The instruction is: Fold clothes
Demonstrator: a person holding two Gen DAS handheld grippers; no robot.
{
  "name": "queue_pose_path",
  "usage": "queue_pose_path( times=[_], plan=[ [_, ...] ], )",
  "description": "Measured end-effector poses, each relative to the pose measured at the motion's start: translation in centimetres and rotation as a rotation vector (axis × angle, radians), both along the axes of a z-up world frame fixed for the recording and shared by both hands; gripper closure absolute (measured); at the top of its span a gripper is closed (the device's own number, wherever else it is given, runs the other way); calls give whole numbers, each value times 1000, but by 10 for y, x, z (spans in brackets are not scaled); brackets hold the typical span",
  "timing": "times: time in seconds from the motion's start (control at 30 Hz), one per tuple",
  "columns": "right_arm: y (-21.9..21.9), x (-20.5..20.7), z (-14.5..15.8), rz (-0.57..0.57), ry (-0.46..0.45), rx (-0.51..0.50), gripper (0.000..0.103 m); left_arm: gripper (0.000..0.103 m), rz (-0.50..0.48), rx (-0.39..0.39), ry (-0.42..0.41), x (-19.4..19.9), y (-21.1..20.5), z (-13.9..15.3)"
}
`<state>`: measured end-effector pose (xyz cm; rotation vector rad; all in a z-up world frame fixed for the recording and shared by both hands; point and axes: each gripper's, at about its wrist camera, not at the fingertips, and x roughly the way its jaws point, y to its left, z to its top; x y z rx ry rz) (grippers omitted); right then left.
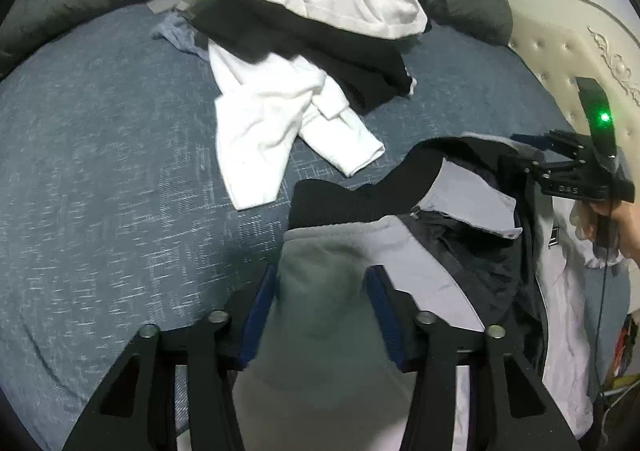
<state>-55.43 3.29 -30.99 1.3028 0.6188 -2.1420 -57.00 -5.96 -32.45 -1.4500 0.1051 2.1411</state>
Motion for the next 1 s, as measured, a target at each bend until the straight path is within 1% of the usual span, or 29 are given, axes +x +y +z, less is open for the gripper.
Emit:
queue_pose_path(
  times=[0.03,0.07,0.1,0.13,0.2,0.3,0.37,0.5,0.6,0.7,0.8,0.9,1.0],
  plan=[
    [-1,0,-4,7,-2,5,62,71,-11,-13,2,0,3,-3],
    [-2,0,-8,11,1,14,76,73,-23,-26,3,0,6,-5],
    [-2,1,-12,13,7,24,85,79,-35,-38,2,0,8,-8],
    [-2,2,-14,13,14,24,91,85,-42,-45,2,0,10,-10],
    [-1,4,-16,11,26,17,97,89,-47,-55,5,-1,12,-12],
    [2,8,-9,-5,81,5,98,95,-50,-76,37,1,15,-8],
    [5,9,1,-31,126,-16,98,97,-50,-97,77,3,17,0],
    [12,8,33,-80,226,-65,99,99,-37,-122,173,5,23,29],
    [17,3,57,-102,285,-91,99,99,-33,-134,220,2,25,51],
    [23,-4,80,-135,320,-115,99,99,-19,-135,256,-4,28,72],
    [30,-12,93,-165,335,-132,99,99,-2,-134,277,-16,33,90],
    [36,-19,104,-196,338,-151,99,99,-5,-158,298,-29,43,101],
    [39,-29,107,-226,339,-163,99,99,0,-168,330,-46,56,112]
  ],
)
